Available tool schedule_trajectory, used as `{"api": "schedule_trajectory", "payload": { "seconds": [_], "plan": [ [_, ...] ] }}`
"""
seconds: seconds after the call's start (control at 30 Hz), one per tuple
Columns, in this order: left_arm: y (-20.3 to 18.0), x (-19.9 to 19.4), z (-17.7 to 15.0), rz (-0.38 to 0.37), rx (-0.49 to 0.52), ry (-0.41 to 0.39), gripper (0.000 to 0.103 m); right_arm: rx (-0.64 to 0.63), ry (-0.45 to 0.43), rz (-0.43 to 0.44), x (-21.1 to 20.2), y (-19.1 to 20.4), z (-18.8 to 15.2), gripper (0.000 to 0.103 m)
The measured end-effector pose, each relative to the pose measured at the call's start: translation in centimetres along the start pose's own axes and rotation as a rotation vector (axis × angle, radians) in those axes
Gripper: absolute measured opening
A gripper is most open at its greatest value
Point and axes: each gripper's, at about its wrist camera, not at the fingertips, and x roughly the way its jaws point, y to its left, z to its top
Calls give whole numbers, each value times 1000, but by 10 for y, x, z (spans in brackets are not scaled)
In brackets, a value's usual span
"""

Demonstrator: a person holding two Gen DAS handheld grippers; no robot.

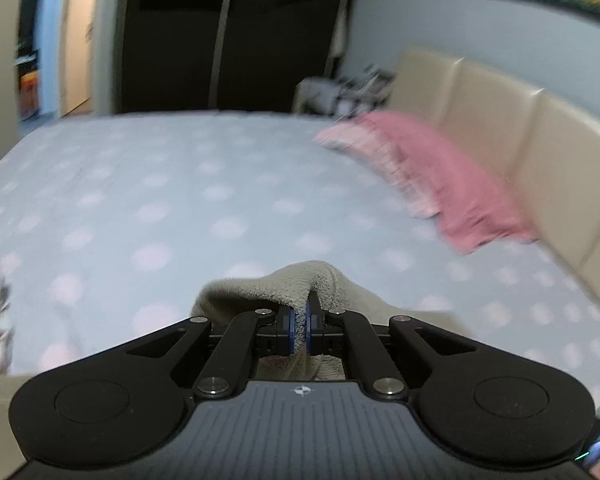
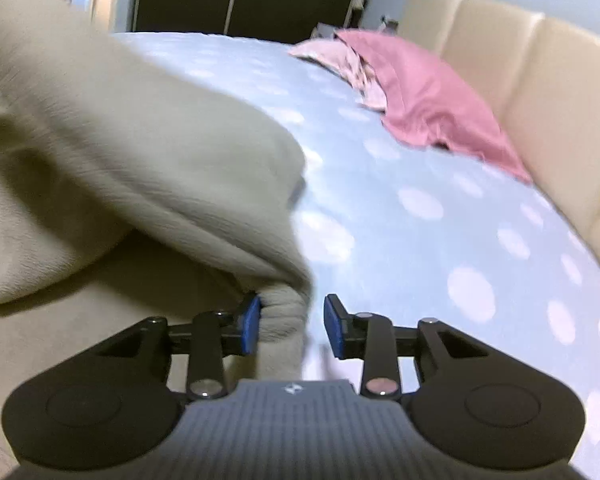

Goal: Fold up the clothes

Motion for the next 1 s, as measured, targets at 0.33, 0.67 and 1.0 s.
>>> {"api": "schedule_trajectory", "payload": {
  "seconds": [0.33, 0.67, 1.0],
  "plan": [
    [65, 54, -67, 98, -91, 196, 3, -44, 102, 55, -4, 0, -5, 37],
    [68, 53, -63, 87, -70, 236, 3, 93, 149, 261, -47, -56, 54, 40],
    [73, 55, -64, 65, -69, 240, 3, 223, 130, 437, 15, -34, 119, 35]
  ]
}}
